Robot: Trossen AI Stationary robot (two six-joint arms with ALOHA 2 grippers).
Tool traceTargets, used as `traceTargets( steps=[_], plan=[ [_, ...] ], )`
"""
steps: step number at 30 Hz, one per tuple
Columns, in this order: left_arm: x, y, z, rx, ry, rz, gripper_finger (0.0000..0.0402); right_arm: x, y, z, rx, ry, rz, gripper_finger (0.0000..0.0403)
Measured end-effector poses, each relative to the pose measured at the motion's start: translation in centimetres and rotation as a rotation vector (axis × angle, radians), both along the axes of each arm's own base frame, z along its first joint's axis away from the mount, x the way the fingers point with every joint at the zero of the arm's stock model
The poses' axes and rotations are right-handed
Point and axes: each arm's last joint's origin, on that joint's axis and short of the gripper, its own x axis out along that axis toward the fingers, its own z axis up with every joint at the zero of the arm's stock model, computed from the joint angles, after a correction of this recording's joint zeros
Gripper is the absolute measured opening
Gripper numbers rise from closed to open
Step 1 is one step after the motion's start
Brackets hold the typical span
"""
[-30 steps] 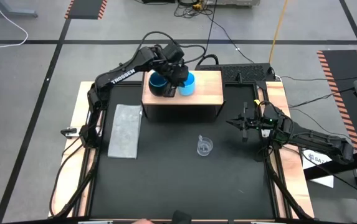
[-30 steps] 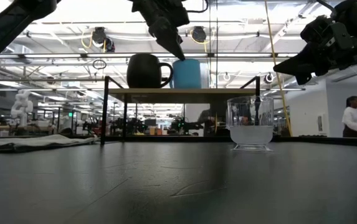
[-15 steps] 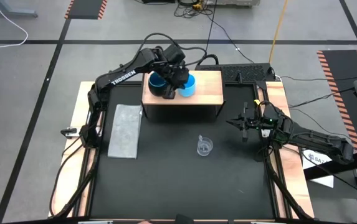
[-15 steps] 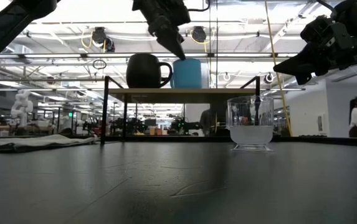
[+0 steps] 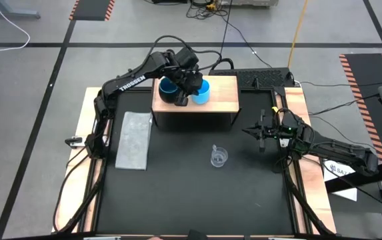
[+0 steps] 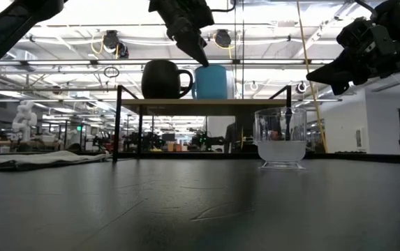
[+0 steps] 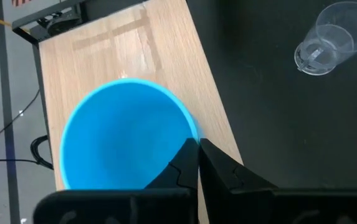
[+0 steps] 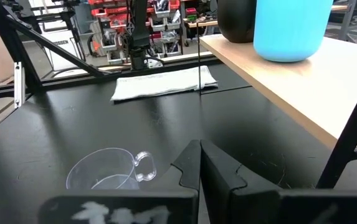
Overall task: Stack small to large cups/mugs on shelf
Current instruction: Put the blue cup on the shelf, then put the transparent cup on the shelf
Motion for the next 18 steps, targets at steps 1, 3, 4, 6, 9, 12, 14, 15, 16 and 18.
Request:
traceTargets(
  steps=[1, 3, 4, 6, 9, 12, 14, 15, 16, 18],
  plan=[
    [-0.04, -0.02, -0.03, -0.002, 0.004, 0.000, 0.0008, 0.00, 0.00, 0.00, 0.000, 0.000, 0.000, 0.0000],
    [-0.10, -0.05, -0.07, -0.006, 0.012, 0.000, 0.0013, 0.00, 0.00, 0.00, 0.000, 0.000, 0.000, 0.0000],
    [-0.10, -0.07, -0.08, -0.007, 0.014, -0.001, 0.0017, 0.00, 0.00, 0.00, 0.000, 0.000, 0.000, 0.0000],
    [-0.12, -0.06, -0.09, -0.008, 0.015, 0.000, 0.0024, 0.00, 0.00, 0.00, 0.000, 0.000, 0.000, 0.0000],
    [-0.13, -0.07, -0.09, -0.008, 0.016, -0.001, 0.0036, 0.00, 0.00, 0.00, 0.000, 0.000, 0.000, 0.0000],
    [-0.13, -0.07, -0.09, -0.008, 0.015, -0.001, 0.0049, 0.00, 0.00, 0.00, 0.000, 0.000, 0.000, 0.0000],
    [-0.13, -0.07, -0.09, -0.008, 0.016, -0.001, 0.0060, 0.00, 0.00, 0.00, 0.000, 0.000, 0.000, 0.0000],
    [-0.13, -0.07, -0.09, -0.008, 0.016, -0.001, 0.0066, 0.00, 0.00, 0.00, 0.000, 0.000, 0.000, 0.0000],
    [-0.12, -0.06, -0.09, -0.007, 0.015, -0.001, 0.0071, 0.00, 0.00, 0.00, 0.000, 0.000, 0.000, 0.0000],
    [-0.12, -0.06, -0.08, -0.005, 0.014, -0.004, 0.0082, 0.00, 0.00, 0.00, 0.001, 0.000, 0.000, 0.0000]
  ],
)
